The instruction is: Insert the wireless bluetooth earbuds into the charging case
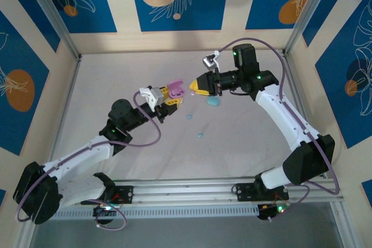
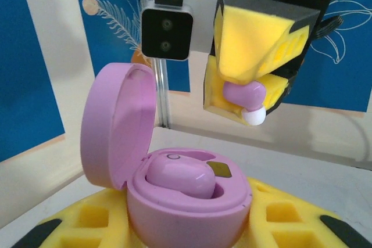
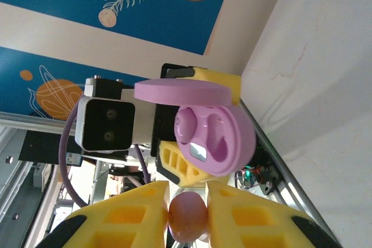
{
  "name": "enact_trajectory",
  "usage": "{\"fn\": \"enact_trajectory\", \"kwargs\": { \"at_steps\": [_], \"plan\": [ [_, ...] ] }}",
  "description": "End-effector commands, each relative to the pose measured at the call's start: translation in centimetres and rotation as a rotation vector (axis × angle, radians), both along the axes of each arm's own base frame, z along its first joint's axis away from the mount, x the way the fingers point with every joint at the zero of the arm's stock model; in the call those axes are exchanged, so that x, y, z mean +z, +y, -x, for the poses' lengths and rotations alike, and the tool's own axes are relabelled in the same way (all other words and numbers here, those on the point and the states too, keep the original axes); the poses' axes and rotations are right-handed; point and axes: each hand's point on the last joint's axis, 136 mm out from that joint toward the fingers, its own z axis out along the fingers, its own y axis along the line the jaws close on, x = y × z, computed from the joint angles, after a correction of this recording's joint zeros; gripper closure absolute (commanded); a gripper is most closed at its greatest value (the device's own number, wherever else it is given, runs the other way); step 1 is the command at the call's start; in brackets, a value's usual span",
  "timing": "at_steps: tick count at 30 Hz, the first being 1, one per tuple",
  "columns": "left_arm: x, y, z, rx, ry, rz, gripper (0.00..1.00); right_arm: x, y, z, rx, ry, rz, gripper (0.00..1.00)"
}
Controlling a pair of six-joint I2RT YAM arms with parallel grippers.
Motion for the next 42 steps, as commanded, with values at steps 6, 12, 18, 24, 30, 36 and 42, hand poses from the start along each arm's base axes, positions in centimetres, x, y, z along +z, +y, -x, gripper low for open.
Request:
{"fn": "enact_trajectory", "kwargs": {
  "at_steps": [6, 12, 18, 24, 30, 36, 42],
  "plan": [
    [1.9, -0.8, 1.5, -0.083, -0.077, 0.039, 0.66, 2.1, 0.5, 0.7, 0.001, -0.094, -0.010, 0.77],
    [1.9, -0.9, 1.4, -0.090, -0.068, 0.039, 0.66, 2.4, 1.0, 0.6, 0.005, -0.121, -0.006, 0.77],
    [2.1, -1.0, 1.4, -0.095, -0.057, 0.048, 0.66, 2.2, 1.6, 0.5, 0.007, -0.125, 0.002, 0.77],
    [2.5, -0.9, 1.5, -0.099, -0.057, 0.063, 0.65, 1.3, 1.9, 0.0, -0.014, -0.125, 0.040, 0.77],
    [2.8, -1.0, 1.8, -0.112, -0.058, 0.071, 0.65, 0.8, 2.0, -0.4, -0.030, -0.133, 0.058, 0.77],
    [3.0, -1.0, 1.9, -0.123, -0.055, 0.083, 0.65, 0.2, 2.1, -0.6, -0.033, -0.126, 0.075, 0.77],
    [3.3, -0.8, 1.7, -0.109, -0.055, 0.100, 0.65, -0.3, 2.3, -0.5, -0.024, -0.118, 0.087, 0.77]
  ]
}}
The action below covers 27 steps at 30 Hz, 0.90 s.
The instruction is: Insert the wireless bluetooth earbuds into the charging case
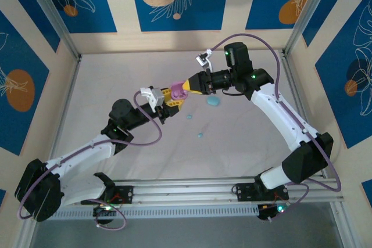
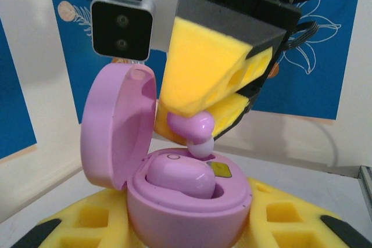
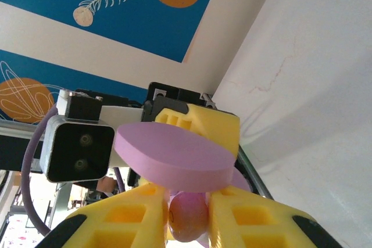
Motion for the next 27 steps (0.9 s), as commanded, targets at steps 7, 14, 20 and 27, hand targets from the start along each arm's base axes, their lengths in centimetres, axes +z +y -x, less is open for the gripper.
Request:
{"fn": "enact_trajectory", "kwargs": {
  "at_steps": [7, 14, 20, 27],
  "plan": [
    [3.0, -0.1, 0.8, -0.028, -0.065, 0.072, 0.65, -0.2, 0.5, 0.4, 0.024, -0.009, 0.019, 0.76],
    [3.1, -0.1, 0.7, -0.029, -0.065, 0.077, 0.65, -0.4, 0.7, 0.4, 0.022, -0.013, 0.047, 0.74],
    [3.4, -0.1, 0.8, -0.029, -0.069, 0.082, 0.65, -1.2, 0.8, 0.0, -0.001, -0.012, 0.099, 0.73],
    [3.5, 0.0, 0.7, -0.025, -0.073, 0.081, 0.65, -1.5, 0.7, -0.4, -0.025, -0.016, 0.129, 0.72]
  ]
}}
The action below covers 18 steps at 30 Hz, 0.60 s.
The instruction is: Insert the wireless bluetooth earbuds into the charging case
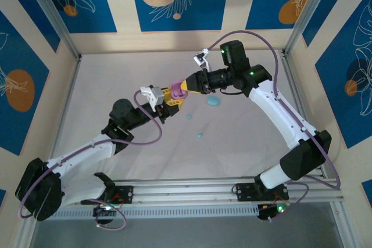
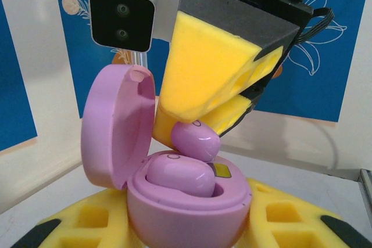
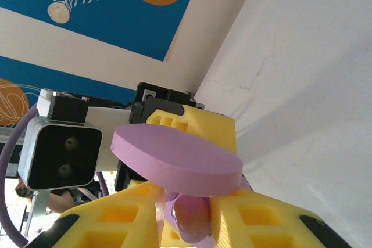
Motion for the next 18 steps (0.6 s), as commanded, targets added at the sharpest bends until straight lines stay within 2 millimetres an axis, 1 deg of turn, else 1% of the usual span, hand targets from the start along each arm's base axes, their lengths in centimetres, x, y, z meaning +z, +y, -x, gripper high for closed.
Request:
{"fn": "enact_trajectory", "kwargs": {
  "at_steps": [1, 3, 7, 18],
  "plan": [
    [3.7, 0.0, 1.0, -0.031, -0.100, 0.074, 0.65, -0.9, 0.2, -0.2, -0.010, 0.010, 0.047, 0.72],
    [3.6, 0.0, 1.0, -0.031, -0.098, 0.073, 0.65, -0.6, 0.1, -0.2, -0.017, 0.003, 0.047, 0.71],
    [3.5, 0.1, 1.0, -0.023, -0.098, 0.072, 0.65, -0.1, -0.2, -0.3, -0.036, -0.015, 0.048, 0.66],
    [3.4, 0.1, 1.0, -0.015, -0.098, 0.060, 0.65, 1.4, -1.7, -0.2, -0.091, -0.047, 0.028, 0.56]
  ]
}}
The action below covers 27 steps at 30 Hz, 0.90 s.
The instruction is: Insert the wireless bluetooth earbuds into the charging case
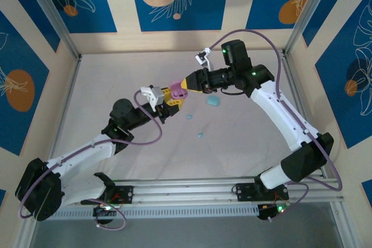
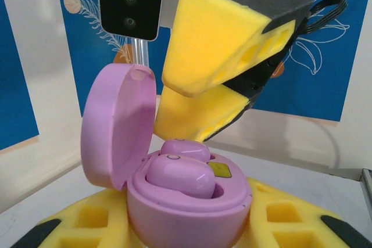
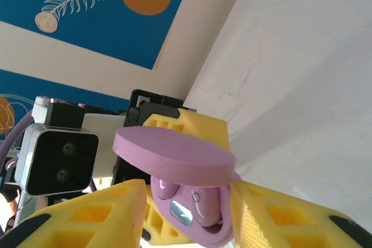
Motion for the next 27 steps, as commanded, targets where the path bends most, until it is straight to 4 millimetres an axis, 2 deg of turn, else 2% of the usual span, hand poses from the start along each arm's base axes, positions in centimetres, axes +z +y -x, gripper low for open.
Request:
{"fn": "enact_trajectory", "kwargs": {
  "at_steps": [1, 7, 12, 18, 27],
  "plan": [
    [3.5, 0.1, 1.0, -0.021, -0.100, 0.063, 0.65, 1.1, -1.0, 0.5, -0.030, -0.021, -0.006, 0.56],
    [3.5, 0.1, 1.1, -0.025, -0.099, 0.062, 0.65, 2.4, -1.8, 0.8, -0.059, -0.074, -0.036, 0.53],
    [3.5, 0.0, 1.3, -0.035, -0.096, 0.057, 0.65, 2.4, -3.0, -1.1, -0.184, -0.097, -0.002, 0.50],
    [3.6, -0.1, 1.4, -0.048, -0.088, 0.051, 0.65, 2.8, -1.8, -2.4, -0.187, -0.066, -0.005, 0.48],
    [3.8, -0.2, 1.4, -0.055, -0.086, 0.050, 0.65, 1.1, 0.3, -3.3, -0.147, -0.010, 0.063, 0.46]
  ]
}}
